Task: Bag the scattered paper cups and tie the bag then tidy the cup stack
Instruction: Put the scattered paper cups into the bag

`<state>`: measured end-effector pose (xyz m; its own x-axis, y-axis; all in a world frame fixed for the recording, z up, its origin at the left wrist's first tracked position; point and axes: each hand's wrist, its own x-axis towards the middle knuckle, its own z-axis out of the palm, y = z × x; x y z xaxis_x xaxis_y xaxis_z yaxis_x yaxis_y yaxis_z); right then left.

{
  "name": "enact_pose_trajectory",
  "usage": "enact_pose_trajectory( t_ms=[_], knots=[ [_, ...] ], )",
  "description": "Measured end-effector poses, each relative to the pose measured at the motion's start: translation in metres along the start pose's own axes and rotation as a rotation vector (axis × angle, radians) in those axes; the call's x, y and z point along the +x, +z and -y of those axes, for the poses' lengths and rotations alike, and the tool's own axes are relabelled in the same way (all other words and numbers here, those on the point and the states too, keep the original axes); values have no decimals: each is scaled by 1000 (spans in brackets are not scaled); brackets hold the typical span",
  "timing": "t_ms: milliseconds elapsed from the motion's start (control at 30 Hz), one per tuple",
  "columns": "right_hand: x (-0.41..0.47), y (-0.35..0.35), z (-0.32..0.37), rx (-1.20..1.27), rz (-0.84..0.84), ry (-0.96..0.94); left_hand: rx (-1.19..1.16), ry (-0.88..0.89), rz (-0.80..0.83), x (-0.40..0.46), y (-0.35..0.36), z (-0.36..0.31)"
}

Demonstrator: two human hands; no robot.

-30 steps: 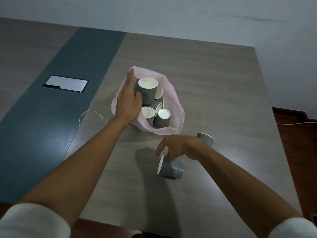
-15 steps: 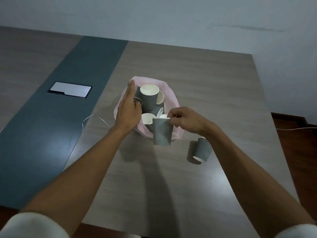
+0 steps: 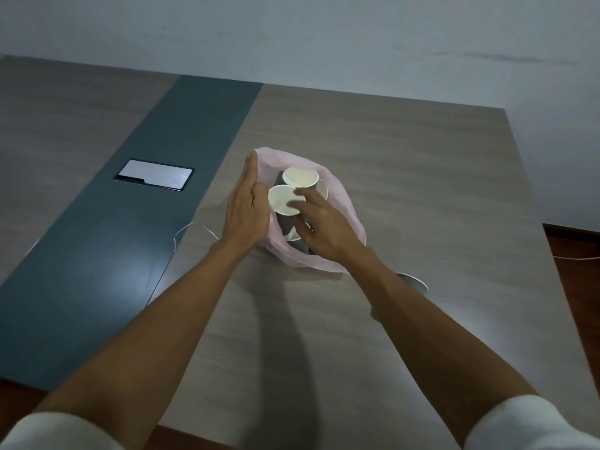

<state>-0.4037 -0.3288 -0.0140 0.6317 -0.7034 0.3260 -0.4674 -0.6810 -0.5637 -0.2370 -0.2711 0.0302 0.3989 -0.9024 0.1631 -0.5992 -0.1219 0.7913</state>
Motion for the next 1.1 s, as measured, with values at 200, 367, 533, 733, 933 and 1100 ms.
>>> enact_pose_trajectory(
  t_ms=[200,367,533,733,933,1100],
  knots=[
    [-7,-27,-13,27,-264,365,39,-23,-19,3,5,-4],
    [-54,-54,-68,-339,282,976,41,-38,-31,3,11,-7],
    [-110,-62,-103,-301,561,1111,47,-46,-36,3,18,-8],
    [-122,-67,-104,-250,609,1114,32,-37,-32,1,18,-7],
    [-45,-120,-54,52,131,889,51,-24,-23,0,9,-5],
    [4,-125,7,350,-256,402,53,2,3,4,2,-8]
  ],
)
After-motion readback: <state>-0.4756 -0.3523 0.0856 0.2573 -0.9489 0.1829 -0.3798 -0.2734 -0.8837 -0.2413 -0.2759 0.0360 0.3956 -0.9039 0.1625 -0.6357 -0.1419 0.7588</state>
